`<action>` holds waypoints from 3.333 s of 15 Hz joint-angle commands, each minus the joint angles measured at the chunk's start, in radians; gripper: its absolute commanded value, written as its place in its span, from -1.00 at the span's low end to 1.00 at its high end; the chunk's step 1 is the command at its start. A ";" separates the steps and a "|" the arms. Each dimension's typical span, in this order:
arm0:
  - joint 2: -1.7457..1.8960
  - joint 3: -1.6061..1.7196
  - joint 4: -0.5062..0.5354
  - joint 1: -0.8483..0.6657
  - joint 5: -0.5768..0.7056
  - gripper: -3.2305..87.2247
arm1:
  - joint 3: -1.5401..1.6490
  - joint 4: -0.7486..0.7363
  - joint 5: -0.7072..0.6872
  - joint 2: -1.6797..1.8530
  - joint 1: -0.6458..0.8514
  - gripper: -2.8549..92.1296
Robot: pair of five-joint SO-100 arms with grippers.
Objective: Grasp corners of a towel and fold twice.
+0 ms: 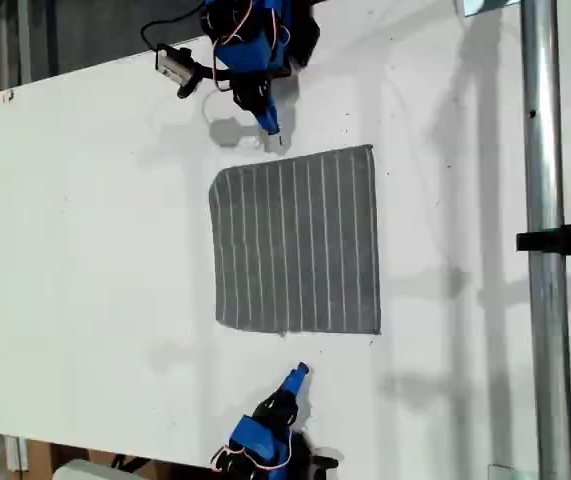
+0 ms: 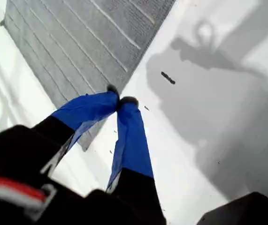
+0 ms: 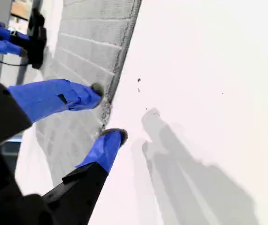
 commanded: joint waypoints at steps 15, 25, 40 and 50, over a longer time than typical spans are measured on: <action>0.008 0.003 -0.014 -0.313 -0.353 -0.96 | -1.071 -0.127 -0.158 -1.318 -0.572 -0.94; 0.008 0.003 -0.015 -0.291 -0.342 -0.96 | -1.203 -0.054 -0.147 -1.609 -0.629 -0.19; -0.202 -0.100 -0.196 -0.143 -0.495 -0.97 | -0.796 -0.611 -0.193 -1.786 -0.540 -0.94; -2.341 -2.171 0.293 0.299 -0.411 -0.86 | -0.813 -0.655 -0.279 -1.758 -0.480 -0.94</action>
